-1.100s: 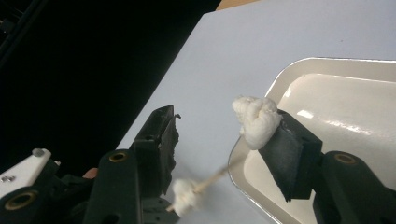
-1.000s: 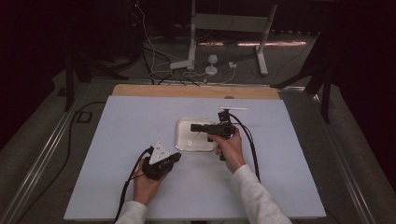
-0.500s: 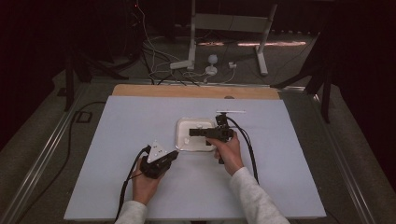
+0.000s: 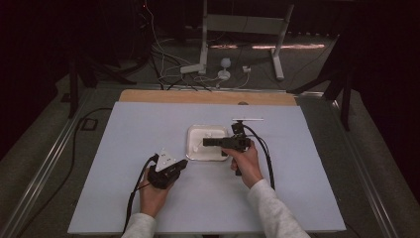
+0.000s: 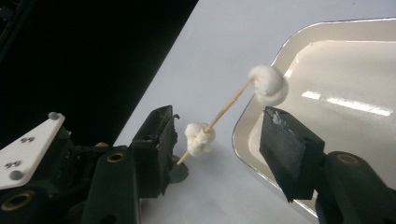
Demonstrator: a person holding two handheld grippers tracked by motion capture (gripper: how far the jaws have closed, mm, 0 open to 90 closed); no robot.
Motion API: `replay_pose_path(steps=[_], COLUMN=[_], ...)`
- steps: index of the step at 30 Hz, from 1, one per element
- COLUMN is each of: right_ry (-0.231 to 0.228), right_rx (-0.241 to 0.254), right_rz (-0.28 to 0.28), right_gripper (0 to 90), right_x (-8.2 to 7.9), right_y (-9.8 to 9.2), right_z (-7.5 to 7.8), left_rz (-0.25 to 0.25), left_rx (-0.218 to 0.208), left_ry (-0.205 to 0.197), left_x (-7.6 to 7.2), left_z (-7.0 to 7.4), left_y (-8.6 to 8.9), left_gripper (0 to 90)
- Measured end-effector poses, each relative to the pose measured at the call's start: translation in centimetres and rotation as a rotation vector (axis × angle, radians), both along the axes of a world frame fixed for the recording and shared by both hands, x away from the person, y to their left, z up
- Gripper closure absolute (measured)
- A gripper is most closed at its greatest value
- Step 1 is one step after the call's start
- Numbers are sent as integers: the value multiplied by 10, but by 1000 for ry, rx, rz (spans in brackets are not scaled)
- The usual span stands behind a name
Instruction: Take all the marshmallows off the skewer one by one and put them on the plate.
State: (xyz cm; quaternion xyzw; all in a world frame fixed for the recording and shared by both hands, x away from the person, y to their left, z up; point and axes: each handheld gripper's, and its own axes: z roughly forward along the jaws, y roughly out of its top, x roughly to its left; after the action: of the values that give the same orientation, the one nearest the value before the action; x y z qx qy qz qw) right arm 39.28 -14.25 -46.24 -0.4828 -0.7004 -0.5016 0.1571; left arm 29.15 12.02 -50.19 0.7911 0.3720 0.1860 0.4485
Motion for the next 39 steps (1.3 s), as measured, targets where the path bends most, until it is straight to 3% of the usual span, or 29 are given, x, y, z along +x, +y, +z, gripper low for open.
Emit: replay_pose_path(steps=[11, 13, 17, 22, 31, 34, 39], right_ry=[0, 9, 14, 37, 60, 64, 72], right_rx=[21, 49, 47, 13, 31, 43, 11], right_rz=[32, 41, 50, 36, -16, -32, -13], right_gripper=[426, 428, 430, 430, 438, 441, 439], right_x=[-5, -6, -4, 3, 12, 14, 13], right_y=[1, 1, 3, 4, 3, 1, 0], right_z=[0, -1, -3, -12, -21, -21, -21], left_rz=[10, 3, -21, -41, -72, -64, -44], left_rx=[8, 8, 1, -5, 23, 29, 9], left_ry=[24, 37, 49, 67, 113, 117, 106], left_x=[2, 3, 2, 2, 1, 1, 1], left_z=[-2, -3, -3, -3, -6, -6, -4], left_y=[0, -1, -3, -3, -4, -3, 0], left_gripper=[900, 900, 900, 899, 898, 898, 897])
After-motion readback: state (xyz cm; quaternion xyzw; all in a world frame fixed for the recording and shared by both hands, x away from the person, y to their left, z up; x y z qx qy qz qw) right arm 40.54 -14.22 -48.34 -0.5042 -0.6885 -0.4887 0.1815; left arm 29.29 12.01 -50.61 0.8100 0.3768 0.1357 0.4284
